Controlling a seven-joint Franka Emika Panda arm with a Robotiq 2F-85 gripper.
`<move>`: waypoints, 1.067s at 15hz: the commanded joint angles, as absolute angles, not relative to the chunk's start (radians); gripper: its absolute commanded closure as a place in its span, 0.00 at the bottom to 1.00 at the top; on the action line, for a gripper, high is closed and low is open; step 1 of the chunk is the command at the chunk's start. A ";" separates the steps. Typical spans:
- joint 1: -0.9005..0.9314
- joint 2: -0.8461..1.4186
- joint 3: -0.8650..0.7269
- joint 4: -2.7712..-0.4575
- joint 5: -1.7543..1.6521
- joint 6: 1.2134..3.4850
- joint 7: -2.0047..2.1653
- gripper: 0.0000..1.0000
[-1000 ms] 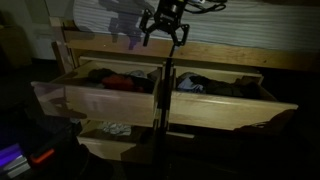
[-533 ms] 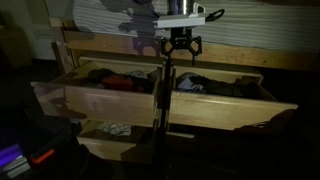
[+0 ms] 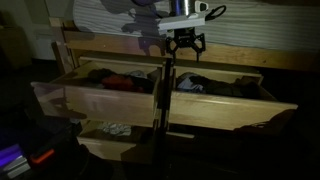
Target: Move the blue cloth from the top left drawer to the top right drawer then put it back in the top right drawer
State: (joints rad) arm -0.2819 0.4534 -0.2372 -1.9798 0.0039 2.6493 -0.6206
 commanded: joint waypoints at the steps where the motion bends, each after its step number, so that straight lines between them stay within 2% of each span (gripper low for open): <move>1: -0.304 0.572 -0.209 -1.916 -0.008 2.779 -0.446 0.00; 8: -0.250 0.854 -0.258 -1.749 -0.076 3.307 -0.237 0.00; 9: -0.247 0.881 -0.269 -1.712 -0.066 3.327 -0.219 0.00; 10: -0.253 0.867 -0.270 -1.690 -0.075 3.230 -0.223 0.00; 11: -0.262 0.846 -0.248 -1.759 -0.085 3.286 -0.221 0.00; 14: -0.263 0.862 -0.260 -1.704 -0.085 3.255 -0.217 0.00; 15: -0.275 0.856 -0.245 -1.702 -0.092 3.252 -0.225 0.00; 16: -0.357 0.831 -0.142 -1.693 -0.157 3.198 -0.298 0.00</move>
